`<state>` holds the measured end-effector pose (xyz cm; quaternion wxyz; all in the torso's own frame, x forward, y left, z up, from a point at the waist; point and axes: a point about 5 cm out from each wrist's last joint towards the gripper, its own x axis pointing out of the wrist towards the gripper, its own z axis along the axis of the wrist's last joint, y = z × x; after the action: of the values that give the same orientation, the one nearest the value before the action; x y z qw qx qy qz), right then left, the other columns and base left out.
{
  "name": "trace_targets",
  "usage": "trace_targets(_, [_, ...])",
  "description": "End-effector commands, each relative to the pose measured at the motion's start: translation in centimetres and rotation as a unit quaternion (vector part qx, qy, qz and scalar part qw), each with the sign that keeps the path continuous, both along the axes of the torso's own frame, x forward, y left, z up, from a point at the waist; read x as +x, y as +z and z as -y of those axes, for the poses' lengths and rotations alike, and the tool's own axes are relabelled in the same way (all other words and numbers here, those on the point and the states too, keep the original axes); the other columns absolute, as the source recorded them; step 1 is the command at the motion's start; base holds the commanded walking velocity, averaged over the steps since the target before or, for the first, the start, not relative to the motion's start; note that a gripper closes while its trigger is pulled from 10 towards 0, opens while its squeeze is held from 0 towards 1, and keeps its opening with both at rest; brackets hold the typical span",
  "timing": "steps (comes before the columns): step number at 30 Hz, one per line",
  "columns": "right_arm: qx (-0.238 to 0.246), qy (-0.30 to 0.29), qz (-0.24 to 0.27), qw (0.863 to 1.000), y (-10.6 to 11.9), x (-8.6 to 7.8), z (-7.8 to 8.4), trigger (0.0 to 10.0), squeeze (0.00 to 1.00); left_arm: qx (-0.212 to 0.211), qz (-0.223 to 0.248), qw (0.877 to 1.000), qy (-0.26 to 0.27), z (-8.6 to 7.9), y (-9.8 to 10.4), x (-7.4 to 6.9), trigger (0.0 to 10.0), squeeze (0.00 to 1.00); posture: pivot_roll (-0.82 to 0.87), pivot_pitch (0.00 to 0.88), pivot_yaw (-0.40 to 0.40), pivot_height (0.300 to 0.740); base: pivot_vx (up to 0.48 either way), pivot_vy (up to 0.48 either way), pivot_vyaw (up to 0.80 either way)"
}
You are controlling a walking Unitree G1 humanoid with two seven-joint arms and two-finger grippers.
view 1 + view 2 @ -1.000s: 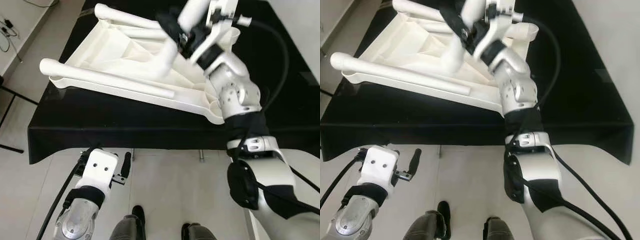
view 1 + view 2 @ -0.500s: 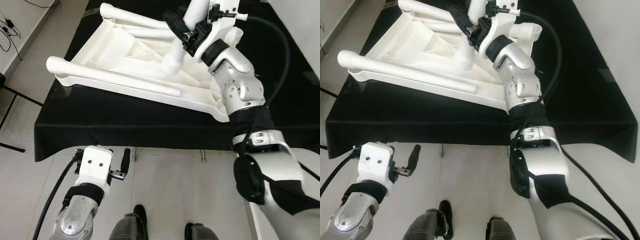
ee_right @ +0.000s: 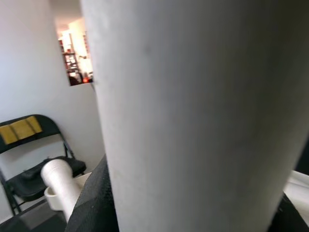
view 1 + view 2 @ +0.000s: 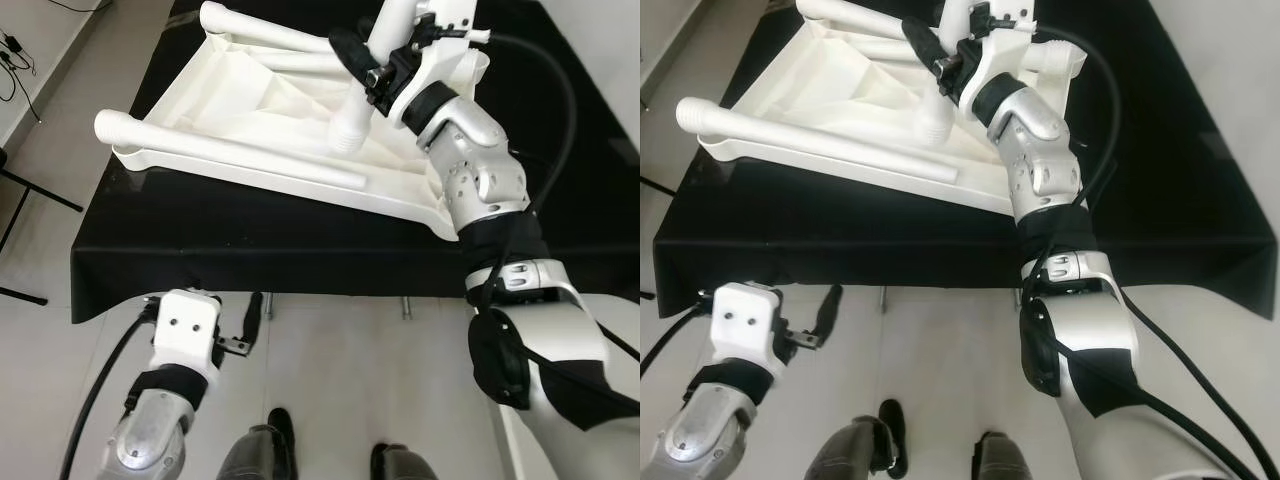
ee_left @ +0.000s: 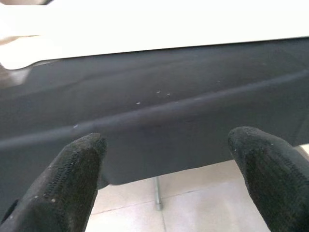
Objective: Building children table
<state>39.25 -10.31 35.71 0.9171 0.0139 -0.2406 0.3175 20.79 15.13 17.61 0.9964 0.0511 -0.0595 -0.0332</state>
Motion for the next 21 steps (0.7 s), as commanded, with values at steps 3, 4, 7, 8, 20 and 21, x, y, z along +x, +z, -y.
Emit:
trace_targets(3, [-0.017,0.005,-0.003,1.000,-0.3,0.1,0.2,10.0,0.00,-0.022,-0.028,0.999,-0.028,0.7,-0.7,-0.8,10.0,0.00,-0.05,0.280,0.006,0.740,0.000,0.000,0.00])
trace_targets(4, [-0.017,0.005,-0.003,1.000,-0.3,0.1,0.2,10.0,0.00,-0.022,-0.028,0.999,-0.028,0.7,-0.7,-0.8,10.0,0.00,-0.05,0.280,0.006,0.740,0.000,0.000,0.00])
trace_targets(7, [-0.049,0.039,-0.002,0.998,-0.3,0.0,-0.2,10.0,0.00,-0.038,-0.054,0.993,-0.102,2.4,-1.2,-2.5,10.0,0.00,-0.05,0.290,0.008,0.740,0.000,0.000,0.00])
trace_targets(8, [-0.063,0.052,-0.002,0.997,-0.3,-0.1,-0.4,10.0,0.00,-0.044,-0.065,0.988,-0.131,3.0,-1.4,-3.2,10.0,0.00,-0.05,0.290,0.008,0.740,0.000,0.000,0.00])
trace_targets(20, [-0.115,0.063,-0.010,0.991,0.1,0.5,1.6,10.0,0.00,-0.056,-0.064,0.983,-0.164,3.6,-1.5,-3.4,10.0,0.00,-0.03,0.308,0.005,0.740,0.000,0.000,0.00])
trace_targets(21, [-0.126,0.076,-0.009,0.989,0.0,0.4,2.0,10.0,0.00,-0.066,-0.064,0.982,-0.168,3.5,-1.5,-3.4,10.0,0.00,-0.03,0.309,0.005,0.740,0.000,0.000,0.00])
